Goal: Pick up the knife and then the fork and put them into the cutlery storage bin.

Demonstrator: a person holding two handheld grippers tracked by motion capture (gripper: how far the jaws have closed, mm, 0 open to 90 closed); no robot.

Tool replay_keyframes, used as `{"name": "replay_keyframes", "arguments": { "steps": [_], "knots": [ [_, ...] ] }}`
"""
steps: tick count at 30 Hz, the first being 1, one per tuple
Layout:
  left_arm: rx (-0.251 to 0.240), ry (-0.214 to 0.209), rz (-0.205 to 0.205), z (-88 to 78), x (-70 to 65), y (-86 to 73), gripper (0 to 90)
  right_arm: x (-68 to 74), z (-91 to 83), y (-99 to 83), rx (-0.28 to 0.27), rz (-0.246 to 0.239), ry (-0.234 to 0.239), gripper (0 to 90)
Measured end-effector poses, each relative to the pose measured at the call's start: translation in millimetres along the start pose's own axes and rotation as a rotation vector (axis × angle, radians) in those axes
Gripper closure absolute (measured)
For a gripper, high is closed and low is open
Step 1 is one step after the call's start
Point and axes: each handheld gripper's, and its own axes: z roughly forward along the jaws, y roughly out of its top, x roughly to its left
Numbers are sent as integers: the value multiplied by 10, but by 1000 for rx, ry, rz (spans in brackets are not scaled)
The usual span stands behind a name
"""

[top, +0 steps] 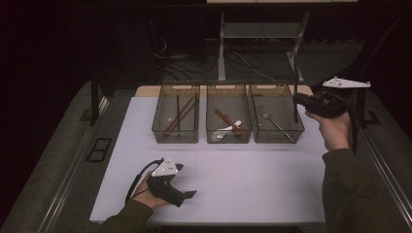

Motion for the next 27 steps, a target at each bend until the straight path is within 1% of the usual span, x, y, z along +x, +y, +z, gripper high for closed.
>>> {"name": "replay_keyframes", "arguments": {
  "steps": [1, 2, 5, 8, 11, 13, 15, 21, 27],
  "knots": [
    [-4, 0, -4, 0, -1, 0, 0, -16, 29, 2, 6, 5, -1, 807],
    [-10, 0, -12, 3, -6, -1, 0, -27, 58, 1, 13, 3, -12, 807],
    [-7, 3, -9, -3, 0, 0, 0, -59, 143, -25, 38, 11, -31, 807],
    [-11, 3, -13, -5, 0, 0, 0, -95, 228, -72, 71, 9, -49, 807],
    [-11, 4, -7, -11, 9, 2, 0, -127, 296, -125, 100, 16, -60, 807],
    [-13, 3, -14, -11, 6, 1, 0, -152, 337, -165, 121, 27, -63, 807],
    [-16, 3, -15, -11, 5, 1, 0, -168, 381, -207, 146, 28, -74, 806],
    [-26, 3, -26, -5, -3, 1, 0, -203, 489, -327, 217, 33, -91, 806],
    [-24, 2, -25, -5, -3, 0, 0, -220, 552, -413, 263, 29, -101, 806]
  ]
}}
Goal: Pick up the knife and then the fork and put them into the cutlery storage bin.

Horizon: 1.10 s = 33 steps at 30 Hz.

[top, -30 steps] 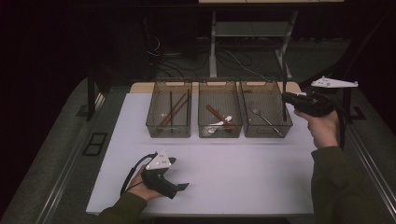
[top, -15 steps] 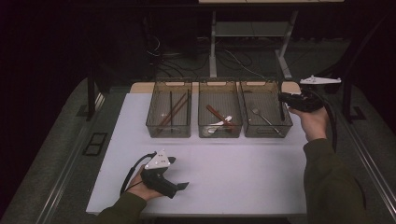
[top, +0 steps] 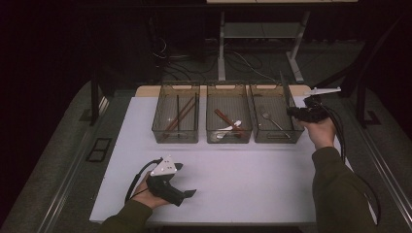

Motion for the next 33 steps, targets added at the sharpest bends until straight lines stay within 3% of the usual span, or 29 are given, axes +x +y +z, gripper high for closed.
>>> {"name": "replay_keyframes", "arguments": {
  "steps": [19, 21, 27, 33],
  "knots": [
    [3, -2, -3, 11, -4, -2, 0, 13, 143, -40, 106, 1, -5, 801],
    [4, -2, -3, 12, -5, -2, 0, 24, 169, -41, 119, -16, -3, 790],
    [4, -4, -3, 13, -5, -2, 0, 37, 143, -10, 82, -26, 5, 665],
    [2, -5, -7, 14, 2, -2, 0, 6, 75, -18, 45, 13, 28, 553]
  ]
}}
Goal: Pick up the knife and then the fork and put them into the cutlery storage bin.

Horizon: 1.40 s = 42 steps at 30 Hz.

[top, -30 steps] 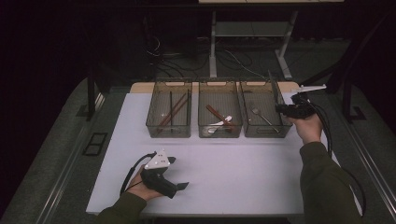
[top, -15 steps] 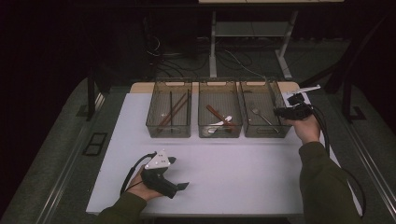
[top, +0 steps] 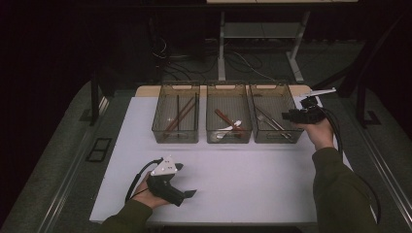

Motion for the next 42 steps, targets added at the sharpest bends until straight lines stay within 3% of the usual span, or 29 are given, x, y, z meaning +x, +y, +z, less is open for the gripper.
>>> {"name": "replay_keyframes", "arguments": {
  "steps": [11, 16, 23, 42],
  "knots": [
    [1, 8, -2, -13, 45, 2, 0, 80, -112, 16, -46, -26, 11, 358],
    [5, 7, 0, -19, 50, 0, 0, 199, -121, -5, -56, -63, -21, 293],
    [4, 9, 3, -32, 50, -4, 0, 364, -176, -101, -99, -93, 3, 202],
    [-4, 15, -8, -32, 42, -7, 0, 612, -411, -504, -190, -129, 88, 189]
  ]
}}
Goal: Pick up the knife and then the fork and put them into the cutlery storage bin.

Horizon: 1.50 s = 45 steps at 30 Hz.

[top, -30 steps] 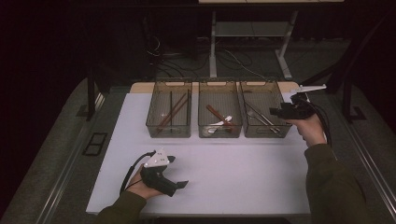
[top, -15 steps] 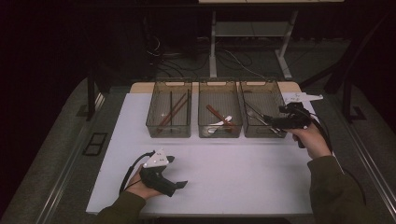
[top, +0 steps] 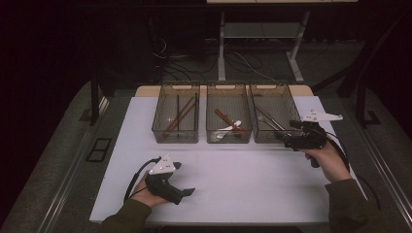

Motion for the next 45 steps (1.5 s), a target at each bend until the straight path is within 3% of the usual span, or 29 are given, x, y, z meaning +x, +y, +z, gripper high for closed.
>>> {"name": "replay_keyframes", "arguments": {
  "steps": [7, 11, 26, 34, 45],
  "knots": [
    [0, -1, 0, -3, -1, 0, 0, 114, -106, -149, -13, -6, 34, 189],
    [8, -1, 10, -8, 3, 1, 0, 181, -137, -238, 2, -32, 52, 161],
    [4, 2, 8, -31, 38, -2, 0, 458, -122, -645, 62, -52, 118, 161],
    [6, 3, 10, -34, 35, -3, 0, 593, -200, -763, 54, -60, 152, 161],
    [7, 3, 9, -31, 34, -3, 0, 659, -302, -894, 71, -70, 168, 161]
  ]
}}
